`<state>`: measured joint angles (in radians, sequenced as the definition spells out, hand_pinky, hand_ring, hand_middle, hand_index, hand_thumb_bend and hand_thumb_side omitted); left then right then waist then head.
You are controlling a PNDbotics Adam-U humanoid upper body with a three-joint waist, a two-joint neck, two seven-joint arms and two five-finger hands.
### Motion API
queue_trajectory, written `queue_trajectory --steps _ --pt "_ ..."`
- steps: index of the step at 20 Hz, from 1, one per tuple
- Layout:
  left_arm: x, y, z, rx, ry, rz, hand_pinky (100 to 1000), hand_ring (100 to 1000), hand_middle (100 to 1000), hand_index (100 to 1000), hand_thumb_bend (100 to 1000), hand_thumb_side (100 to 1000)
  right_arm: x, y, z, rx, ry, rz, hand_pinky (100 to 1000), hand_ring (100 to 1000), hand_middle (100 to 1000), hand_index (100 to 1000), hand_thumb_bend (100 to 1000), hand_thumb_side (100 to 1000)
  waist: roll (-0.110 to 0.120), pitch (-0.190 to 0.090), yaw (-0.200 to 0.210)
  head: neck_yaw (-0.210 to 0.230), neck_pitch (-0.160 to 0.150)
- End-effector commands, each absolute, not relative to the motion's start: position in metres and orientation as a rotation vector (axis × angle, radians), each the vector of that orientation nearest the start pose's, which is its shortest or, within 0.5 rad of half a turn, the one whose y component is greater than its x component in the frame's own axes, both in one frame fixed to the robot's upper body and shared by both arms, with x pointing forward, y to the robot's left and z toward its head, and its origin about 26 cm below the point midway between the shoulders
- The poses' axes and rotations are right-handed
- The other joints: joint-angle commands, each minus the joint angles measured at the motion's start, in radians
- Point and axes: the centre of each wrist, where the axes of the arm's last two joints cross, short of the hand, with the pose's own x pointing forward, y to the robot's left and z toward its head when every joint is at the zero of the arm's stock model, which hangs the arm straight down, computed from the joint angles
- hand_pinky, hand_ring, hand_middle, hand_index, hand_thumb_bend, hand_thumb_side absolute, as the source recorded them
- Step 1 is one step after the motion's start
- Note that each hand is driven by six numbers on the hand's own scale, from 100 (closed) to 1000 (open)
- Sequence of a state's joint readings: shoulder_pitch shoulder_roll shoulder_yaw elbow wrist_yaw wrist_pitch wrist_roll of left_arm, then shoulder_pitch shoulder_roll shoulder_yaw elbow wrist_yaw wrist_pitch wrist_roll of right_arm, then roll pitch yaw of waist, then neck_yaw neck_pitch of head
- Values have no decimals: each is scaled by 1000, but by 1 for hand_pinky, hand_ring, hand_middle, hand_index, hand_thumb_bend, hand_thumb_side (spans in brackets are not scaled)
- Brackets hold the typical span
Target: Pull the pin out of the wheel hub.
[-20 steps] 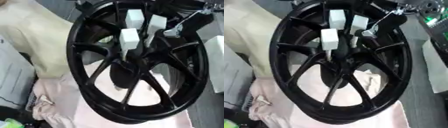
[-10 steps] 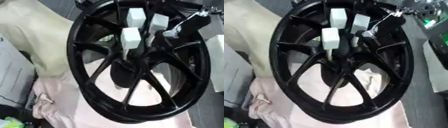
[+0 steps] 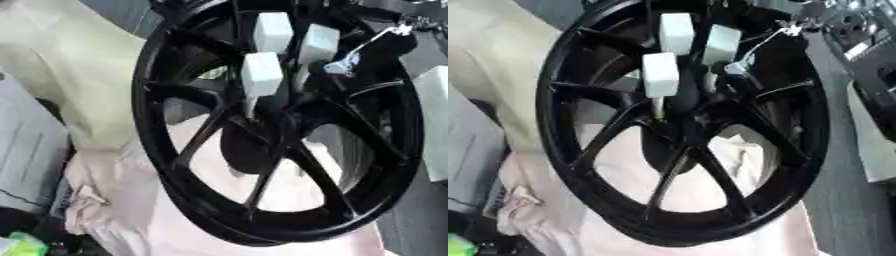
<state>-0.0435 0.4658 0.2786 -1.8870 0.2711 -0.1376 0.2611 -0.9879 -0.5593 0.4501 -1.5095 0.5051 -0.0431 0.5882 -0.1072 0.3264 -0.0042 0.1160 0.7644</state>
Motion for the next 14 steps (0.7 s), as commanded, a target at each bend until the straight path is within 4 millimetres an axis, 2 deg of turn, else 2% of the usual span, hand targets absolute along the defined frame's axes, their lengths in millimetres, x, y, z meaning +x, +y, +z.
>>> queue_trajectory --steps 1,5,14 --pt "266 384 160 464 -2171 146 633 642 580 736 476 692 398 -178 306 -669 -1736 1822 817 789 552 761 437 381 5 -16 1 -1 6" --pt "266 384 160 463 -2170 145 633 643 580 736 475 693 399 -179 306 -676 -1734 1816 812 781 485 732 437 377 6 -17 -1 0 6" --pt "266 384 160 459 -2169 142 633 644 581 736 473 694 399 -178 306 -658 -1750 1799 808 774 458 705 439 378 6 -17 -2 0 6"
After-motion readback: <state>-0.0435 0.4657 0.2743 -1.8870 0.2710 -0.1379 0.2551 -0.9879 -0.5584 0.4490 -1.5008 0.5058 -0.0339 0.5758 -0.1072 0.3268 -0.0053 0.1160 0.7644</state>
